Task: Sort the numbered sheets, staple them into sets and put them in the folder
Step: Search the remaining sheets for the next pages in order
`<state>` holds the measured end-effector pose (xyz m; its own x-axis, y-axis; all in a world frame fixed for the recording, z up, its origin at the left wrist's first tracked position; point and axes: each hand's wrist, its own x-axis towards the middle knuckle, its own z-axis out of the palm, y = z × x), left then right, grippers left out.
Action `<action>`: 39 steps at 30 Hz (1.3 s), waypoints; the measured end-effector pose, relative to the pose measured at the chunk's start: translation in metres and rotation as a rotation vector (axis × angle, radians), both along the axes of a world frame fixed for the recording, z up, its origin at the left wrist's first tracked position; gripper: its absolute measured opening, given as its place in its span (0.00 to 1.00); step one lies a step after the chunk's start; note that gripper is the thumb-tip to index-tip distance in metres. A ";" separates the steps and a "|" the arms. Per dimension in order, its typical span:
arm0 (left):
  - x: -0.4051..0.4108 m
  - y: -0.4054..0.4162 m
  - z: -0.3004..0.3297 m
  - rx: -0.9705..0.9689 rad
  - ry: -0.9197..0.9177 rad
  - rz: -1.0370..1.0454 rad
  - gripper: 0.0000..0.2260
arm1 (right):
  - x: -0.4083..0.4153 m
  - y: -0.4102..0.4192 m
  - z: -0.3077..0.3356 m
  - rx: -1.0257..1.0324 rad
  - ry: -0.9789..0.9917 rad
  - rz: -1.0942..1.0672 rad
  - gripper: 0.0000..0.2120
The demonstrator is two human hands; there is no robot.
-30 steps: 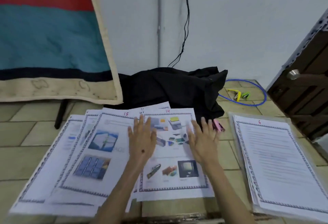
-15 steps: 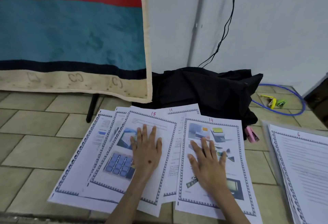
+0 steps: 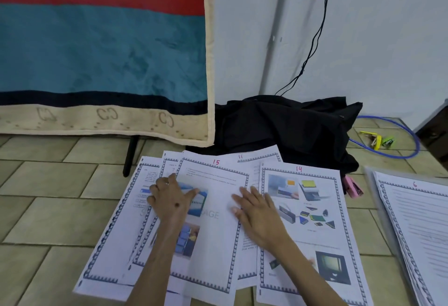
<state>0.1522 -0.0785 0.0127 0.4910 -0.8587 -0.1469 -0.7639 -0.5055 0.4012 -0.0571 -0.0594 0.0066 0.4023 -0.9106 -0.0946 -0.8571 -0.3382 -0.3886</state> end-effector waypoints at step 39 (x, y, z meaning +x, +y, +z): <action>-0.033 0.016 -0.038 -0.114 -0.095 -0.204 0.37 | -0.065 -0.138 0.104 -0.213 -1.209 -0.527 0.09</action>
